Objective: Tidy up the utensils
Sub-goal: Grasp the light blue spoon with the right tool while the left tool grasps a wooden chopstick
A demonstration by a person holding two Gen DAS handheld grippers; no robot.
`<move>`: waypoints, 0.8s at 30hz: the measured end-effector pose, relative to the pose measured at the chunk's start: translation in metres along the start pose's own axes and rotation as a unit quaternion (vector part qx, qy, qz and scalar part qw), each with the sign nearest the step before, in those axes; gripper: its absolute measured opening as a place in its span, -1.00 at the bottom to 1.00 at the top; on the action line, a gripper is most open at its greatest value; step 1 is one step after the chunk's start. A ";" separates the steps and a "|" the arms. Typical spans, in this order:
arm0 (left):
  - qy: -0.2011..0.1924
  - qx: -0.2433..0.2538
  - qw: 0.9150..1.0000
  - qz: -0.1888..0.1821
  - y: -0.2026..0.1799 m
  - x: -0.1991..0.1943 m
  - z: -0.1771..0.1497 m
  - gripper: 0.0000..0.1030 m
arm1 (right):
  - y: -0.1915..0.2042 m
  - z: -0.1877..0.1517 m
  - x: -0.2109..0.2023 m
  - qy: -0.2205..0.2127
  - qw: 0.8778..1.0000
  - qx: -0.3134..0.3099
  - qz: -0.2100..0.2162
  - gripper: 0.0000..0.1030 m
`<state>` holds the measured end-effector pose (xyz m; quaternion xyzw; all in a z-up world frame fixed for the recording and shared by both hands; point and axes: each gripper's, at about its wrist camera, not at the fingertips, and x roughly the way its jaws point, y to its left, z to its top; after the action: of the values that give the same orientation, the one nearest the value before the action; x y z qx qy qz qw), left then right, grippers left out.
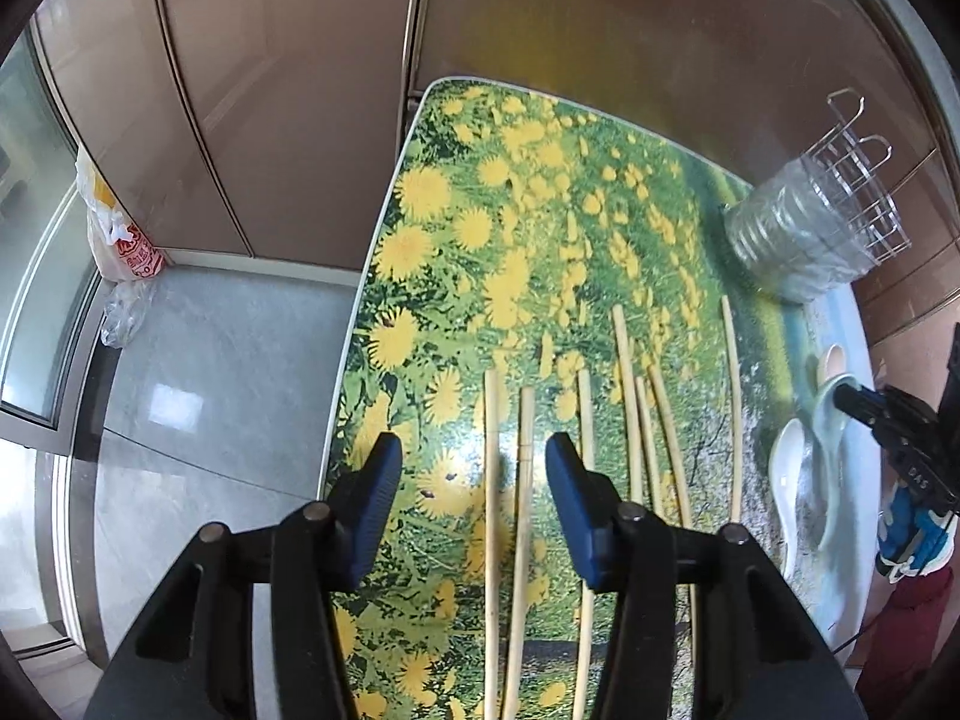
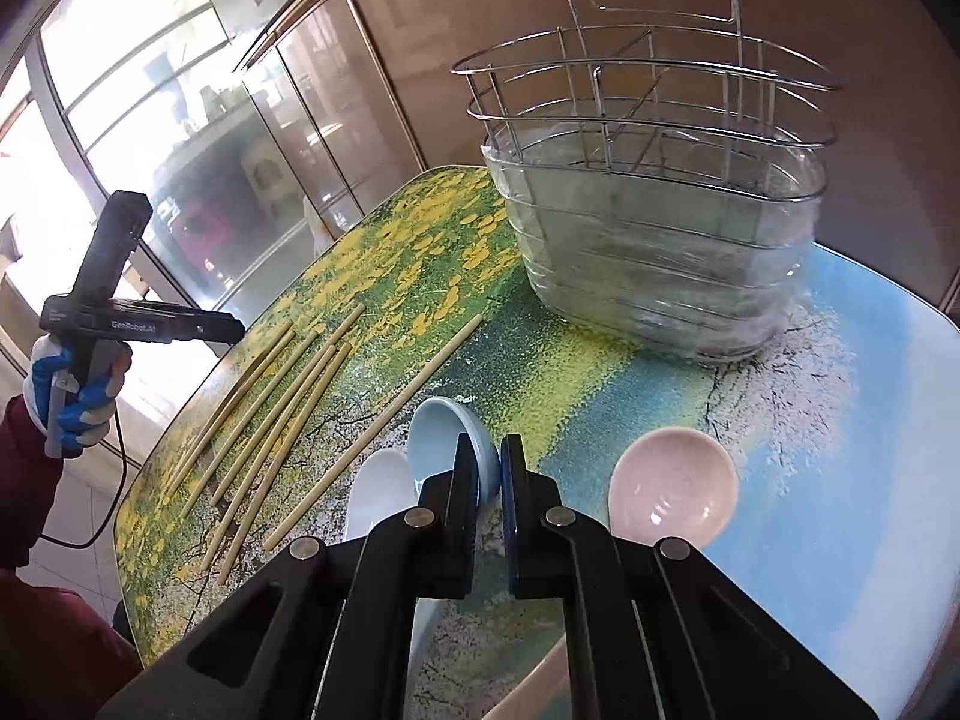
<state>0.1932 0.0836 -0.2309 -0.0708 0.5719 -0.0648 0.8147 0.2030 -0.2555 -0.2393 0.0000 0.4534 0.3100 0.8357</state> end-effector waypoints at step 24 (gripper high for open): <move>0.061 0.049 0.996 0.049 0.005 0.027 0.004 -0.70 | 0.000 -0.012 -0.034 -0.025 1.000 0.014 -0.006 -0.87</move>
<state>0.2063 0.0842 -0.2553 0.0009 0.6198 -0.0569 0.7827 0.1800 -0.2765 -0.2209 0.0162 0.4366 0.2983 0.8486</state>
